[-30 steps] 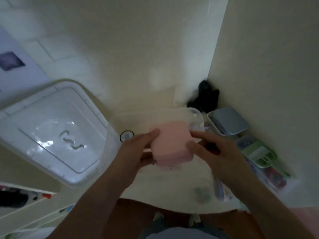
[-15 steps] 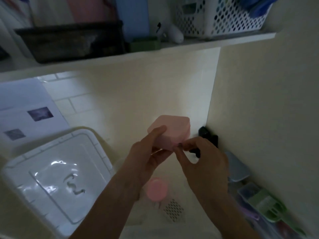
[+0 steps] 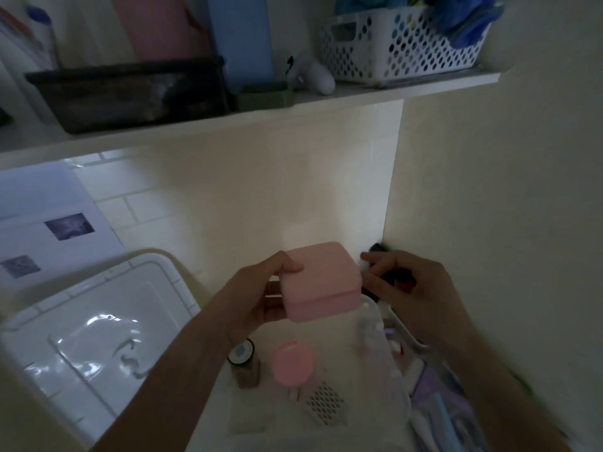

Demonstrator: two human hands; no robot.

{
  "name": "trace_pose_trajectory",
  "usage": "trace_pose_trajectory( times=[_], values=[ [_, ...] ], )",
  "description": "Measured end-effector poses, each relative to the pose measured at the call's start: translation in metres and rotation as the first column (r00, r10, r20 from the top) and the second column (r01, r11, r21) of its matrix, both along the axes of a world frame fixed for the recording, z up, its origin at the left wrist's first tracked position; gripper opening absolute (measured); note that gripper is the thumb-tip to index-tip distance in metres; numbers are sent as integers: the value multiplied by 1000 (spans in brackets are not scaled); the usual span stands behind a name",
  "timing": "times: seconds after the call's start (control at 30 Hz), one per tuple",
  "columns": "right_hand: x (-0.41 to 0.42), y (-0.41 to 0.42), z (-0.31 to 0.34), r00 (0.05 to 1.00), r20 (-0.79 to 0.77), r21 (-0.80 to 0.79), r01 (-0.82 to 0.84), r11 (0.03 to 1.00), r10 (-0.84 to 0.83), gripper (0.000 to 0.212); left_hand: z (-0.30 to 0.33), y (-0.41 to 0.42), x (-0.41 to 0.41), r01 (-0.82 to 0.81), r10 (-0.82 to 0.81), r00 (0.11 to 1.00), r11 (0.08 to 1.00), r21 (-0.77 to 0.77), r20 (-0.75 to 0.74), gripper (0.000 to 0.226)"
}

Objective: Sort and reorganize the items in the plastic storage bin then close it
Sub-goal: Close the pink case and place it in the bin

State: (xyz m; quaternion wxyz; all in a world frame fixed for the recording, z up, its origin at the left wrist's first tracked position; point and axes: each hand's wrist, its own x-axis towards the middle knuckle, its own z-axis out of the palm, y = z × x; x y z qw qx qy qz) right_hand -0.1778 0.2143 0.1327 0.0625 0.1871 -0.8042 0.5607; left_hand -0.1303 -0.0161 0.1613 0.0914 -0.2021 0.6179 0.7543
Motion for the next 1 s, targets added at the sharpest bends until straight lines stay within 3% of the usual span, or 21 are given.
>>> trace_pose_trajectory(
  times=[0.07,0.13,0.27,0.33,0.43,0.53,0.6,0.7,0.8,0.9,1.0],
  values=[
    [0,-4,-6,984,75,-140,-148,979,160,11,-1,1,-5,80,-81,997,990,114,-1,48],
    [3,-7,-11,979,68,-224,-174,959,193,13,-5,5,-10,66,-49,996,960,272,-69,51],
    [14,-17,-8,997,-63,-125,46,991,-54,16,-20,24,-4,36,45,985,887,461,-164,58],
    [20,-21,-7,990,-105,-67,83,994,-90,16,-25,32,0,-9,70,985,932,363,-155,53],
    [12,-9,-7,997,-66,-82,-33,996,28,11,-25,23,1,-72,95,988,982,177,-123,51],
    [0,2,-3,994,7,-19,-105,994,105,7,-22,9,2,22,-14,994,998,66,-111,57],
    [-6,-1,-3,999,-14,85,-49,995,50,7,-21,10,5,124,-121,983,992,17,-137,62],
    [-11,-5,-8,1000,-13,106,14,994,-13,12,-24,15,6,167,-179,968,983,-80,-176,59],
    [-11,0,-10,1000,-8,82,1,997,-1,14,-31,9,10,172,-165,946,985,-1,-278,74],
    [-9,-1,-6,1000,2,88,-3,996,3,9,-38,4,19,293,-378,847,919,-266,-374,104],
    [-9,7,2,998,4,74,-61,995,60,15,-42,9,23,236,-373,821,911,-337,-433,99]
  ],
)
